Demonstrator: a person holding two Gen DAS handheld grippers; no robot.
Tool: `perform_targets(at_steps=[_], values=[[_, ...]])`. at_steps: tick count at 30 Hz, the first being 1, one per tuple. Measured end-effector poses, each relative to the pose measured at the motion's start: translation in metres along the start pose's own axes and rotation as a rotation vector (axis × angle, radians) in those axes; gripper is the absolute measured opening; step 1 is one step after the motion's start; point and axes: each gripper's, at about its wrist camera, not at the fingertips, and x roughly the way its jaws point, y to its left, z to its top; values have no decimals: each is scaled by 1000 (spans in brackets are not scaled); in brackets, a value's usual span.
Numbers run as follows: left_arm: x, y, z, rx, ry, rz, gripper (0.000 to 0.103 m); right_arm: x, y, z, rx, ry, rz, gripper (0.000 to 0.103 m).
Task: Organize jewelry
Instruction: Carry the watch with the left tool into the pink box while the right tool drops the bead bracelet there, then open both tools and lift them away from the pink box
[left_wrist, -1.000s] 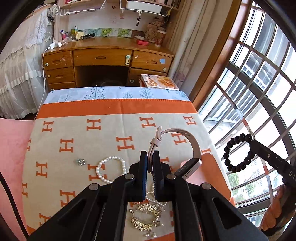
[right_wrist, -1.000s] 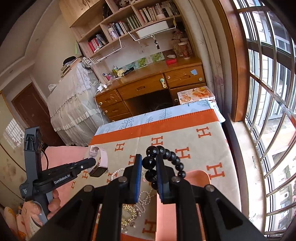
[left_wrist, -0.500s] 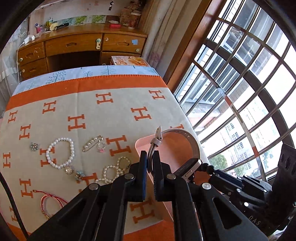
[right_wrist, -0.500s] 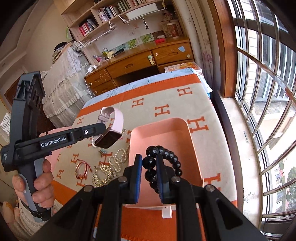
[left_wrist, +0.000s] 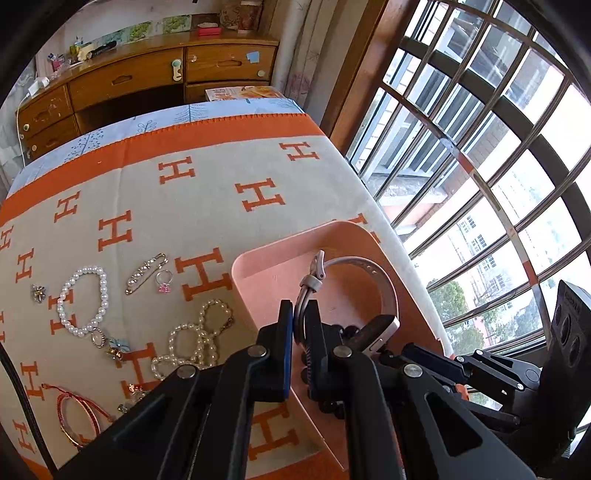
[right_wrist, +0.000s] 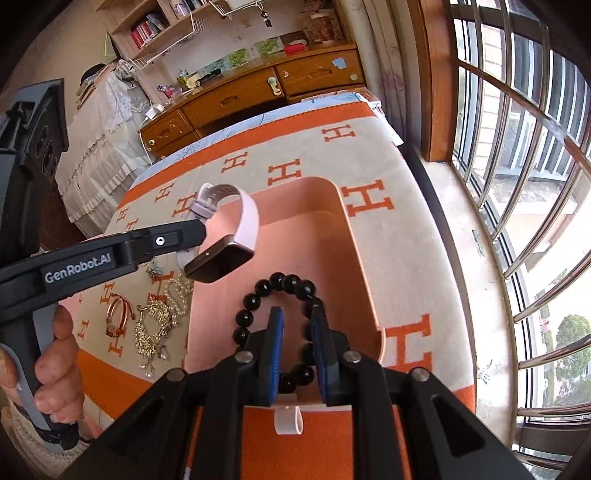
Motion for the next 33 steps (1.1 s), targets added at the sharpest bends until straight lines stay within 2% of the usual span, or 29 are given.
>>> perform_targets(at_steps=[4,11,17,18,21,22,27,33], values=[[15,-7,-1,18,18,10,5,4,0,-6,-14,20,1,24],[39,-15,13,73,53,47,5,0,1,-16,1,13,37,24],[59,-10,23,47,89,44,9,-7,0,-20,8,-9,38,24],[60,-9,24,36,92,38,16,-7,0,-20,6,-11,37,24],[57,-3,23,5,80,5,45,-8,2,-20,-4,-15,36,24],[54,-2,23,-1,73,-14,50,-8,2,-20,-5,-16,37,24],[29,-2,16,2,22,4,62,-7,4,-20,-9,-23,47,24],[-4,0,-5,5,-29,3,64,-9,8,-21,-7,-35,66,24]])
